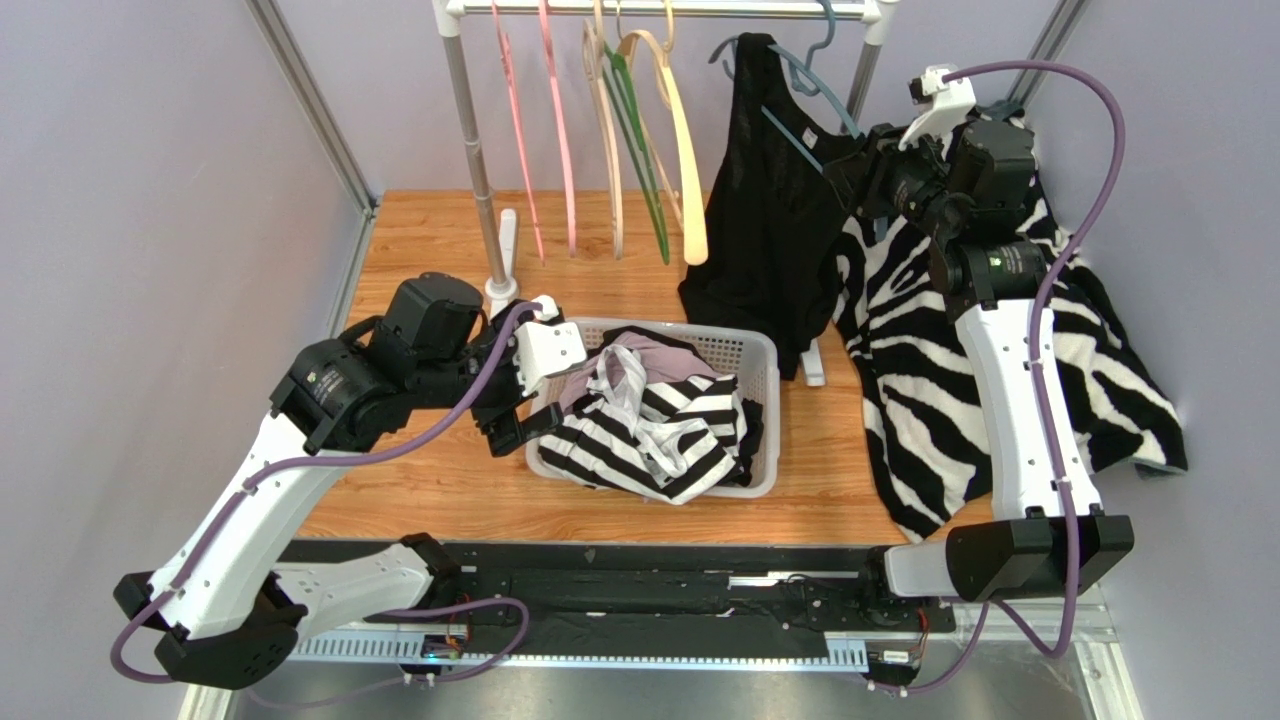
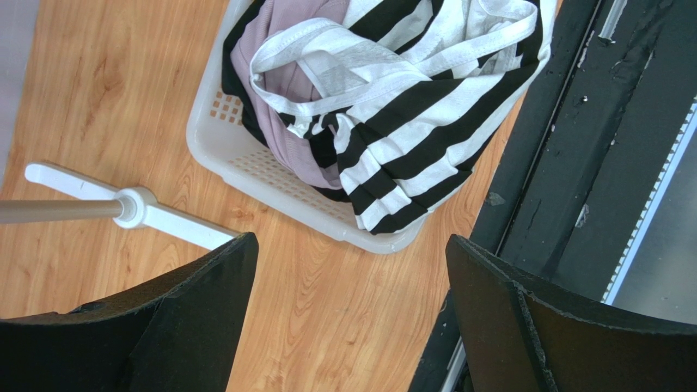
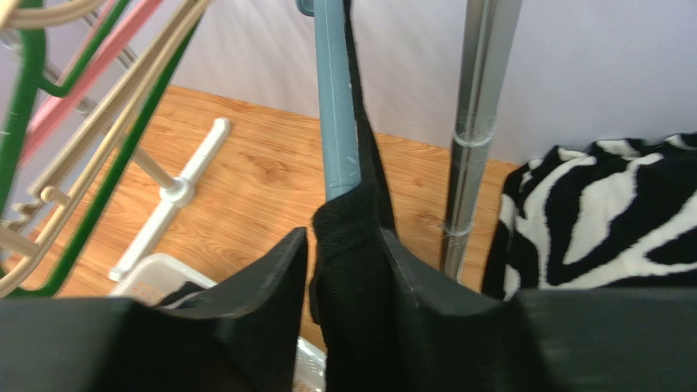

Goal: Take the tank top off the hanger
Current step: Pick up the hanger from the clothesline.

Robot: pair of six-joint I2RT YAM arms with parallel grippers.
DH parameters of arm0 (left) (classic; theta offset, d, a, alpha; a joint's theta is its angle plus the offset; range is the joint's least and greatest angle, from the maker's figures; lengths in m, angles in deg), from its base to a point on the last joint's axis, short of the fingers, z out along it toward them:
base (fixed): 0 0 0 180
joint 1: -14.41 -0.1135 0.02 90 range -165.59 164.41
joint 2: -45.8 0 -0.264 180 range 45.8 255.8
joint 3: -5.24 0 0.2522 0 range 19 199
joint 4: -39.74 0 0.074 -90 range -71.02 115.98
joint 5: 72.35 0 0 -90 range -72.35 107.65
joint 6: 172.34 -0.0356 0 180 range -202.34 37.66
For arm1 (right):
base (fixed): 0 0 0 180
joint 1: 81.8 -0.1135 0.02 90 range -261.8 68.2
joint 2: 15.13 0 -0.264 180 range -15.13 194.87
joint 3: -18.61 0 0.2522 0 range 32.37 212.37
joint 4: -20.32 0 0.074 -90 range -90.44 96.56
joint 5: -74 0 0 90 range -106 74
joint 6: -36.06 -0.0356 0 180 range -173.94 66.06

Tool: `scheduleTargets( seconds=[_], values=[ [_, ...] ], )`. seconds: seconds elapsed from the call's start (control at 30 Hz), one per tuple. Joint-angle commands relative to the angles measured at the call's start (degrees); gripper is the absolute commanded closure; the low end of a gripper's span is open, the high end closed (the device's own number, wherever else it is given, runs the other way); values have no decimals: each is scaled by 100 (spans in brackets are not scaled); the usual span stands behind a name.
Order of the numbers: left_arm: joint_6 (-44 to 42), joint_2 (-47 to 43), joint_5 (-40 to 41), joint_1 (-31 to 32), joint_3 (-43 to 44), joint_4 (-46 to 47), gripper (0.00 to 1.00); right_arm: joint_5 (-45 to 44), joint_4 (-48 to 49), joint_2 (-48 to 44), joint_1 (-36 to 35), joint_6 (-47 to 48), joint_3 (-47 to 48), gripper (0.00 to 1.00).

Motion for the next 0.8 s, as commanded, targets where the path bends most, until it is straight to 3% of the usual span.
scheduleTargets(
  seconds=[0.0,0.1,0.47,0.6,0.77],
  values=[
    [143,-86,-55,16,31,118,7,314,406,-184,-51,-199,112,77],
    [152,-112,-37,16,31,118,7,139,476,-166,-112,-190,208,100],
    [134,-130,68,16,48,127,7,-679,2592,-711,-297,-286,-161,100],
    [117,-165,129,25,22,127,7,-610,2700,-773,-288,-418,-108,100],
    [125,-183,156,16,22,145,7,-398,1883,-1079,-297,-401,-318,100]
  ],
)
